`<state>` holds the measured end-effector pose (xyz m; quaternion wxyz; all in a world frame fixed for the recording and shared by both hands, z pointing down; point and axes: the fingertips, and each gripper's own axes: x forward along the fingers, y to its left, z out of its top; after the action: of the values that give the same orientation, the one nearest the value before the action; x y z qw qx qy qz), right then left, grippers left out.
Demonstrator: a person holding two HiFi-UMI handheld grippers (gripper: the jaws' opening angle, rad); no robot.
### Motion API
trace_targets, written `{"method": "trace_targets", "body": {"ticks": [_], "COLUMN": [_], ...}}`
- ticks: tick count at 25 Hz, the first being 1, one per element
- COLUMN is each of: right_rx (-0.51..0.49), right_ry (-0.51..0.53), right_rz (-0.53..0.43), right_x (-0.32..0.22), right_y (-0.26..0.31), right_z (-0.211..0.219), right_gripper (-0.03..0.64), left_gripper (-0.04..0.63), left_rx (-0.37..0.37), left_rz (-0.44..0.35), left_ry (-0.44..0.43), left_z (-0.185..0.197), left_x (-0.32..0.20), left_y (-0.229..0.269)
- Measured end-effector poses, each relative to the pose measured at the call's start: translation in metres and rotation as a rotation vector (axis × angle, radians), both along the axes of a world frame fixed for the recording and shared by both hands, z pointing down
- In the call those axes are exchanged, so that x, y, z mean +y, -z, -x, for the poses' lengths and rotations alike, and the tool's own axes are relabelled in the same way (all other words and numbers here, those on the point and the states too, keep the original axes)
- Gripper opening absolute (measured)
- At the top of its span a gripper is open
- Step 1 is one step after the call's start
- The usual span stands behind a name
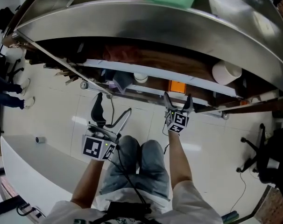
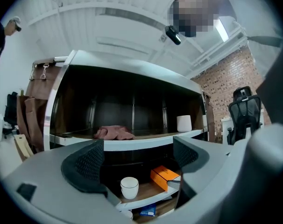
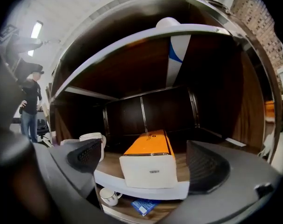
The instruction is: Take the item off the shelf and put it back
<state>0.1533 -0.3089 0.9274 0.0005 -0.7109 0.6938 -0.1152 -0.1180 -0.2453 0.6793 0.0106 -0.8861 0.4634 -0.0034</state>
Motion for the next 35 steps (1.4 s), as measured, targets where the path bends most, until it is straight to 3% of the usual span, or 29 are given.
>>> {"method": "trace_targets", "body": {"ticks": [10, 11, 13, 17, 23, 26, 30, 35], "right_rx": [0.102, 0.111, 0.110, 0.082, 0.080, 0.062, 0.030, 0.022], "right_ry": [0.029, 0.028, 0.016, 0.021, 0.077, 0.091, 0.088, 0.123], "right_rz": [0.064, 0.075, 0.105, 0.123, 0.136, 0.177, 0.225, 0.221], "right_x": [-0.057, -0.060, -0.061, -0.051, -0.014, 0.020, 0.076, 0.148], "right_y": [-0.034, -0.033, -0.030, -0.020, 0.024, 0.044, 0.079, 0.166], "right_z": [-0.004, -0.003, -0.004, -0.009, 0.006, 0.014, 0.020, 0.035], "right_gripper": [0.574, 0.511, 0.467, 0.423, 0.422, 0.422, 0.422, 0.422], "left_gripper": [0.443, 0.443, 0.443, 0.443, 0.443, 0.443, 0.443, 0.443], "left_rx": [-0.007, -0.003, 0.000, 0.005, 0.014, 0.008, 0.045, -0.013], "left_rz": [0.006, 0.006, 0.013, 0.027, 0.079, 0.075, 0.131, 0.131], "left_ry": [0.011, 0.016, 0.021, 0.032, 0.034, 0.025, 0.022, -0.004], "left_z": [0.001, 0.002, 0.003, 0.007, 0.005, 0.006, 0.002, 0.013], "left_x": [-0.001, -0.001, 0.001, 0.005, 0.014, 0.022, 0.036, 0.061], "left_y": [-0.022, -0.022, -0.022, -0.014, 0.024, 0.050, 0.098, 0.134]}}
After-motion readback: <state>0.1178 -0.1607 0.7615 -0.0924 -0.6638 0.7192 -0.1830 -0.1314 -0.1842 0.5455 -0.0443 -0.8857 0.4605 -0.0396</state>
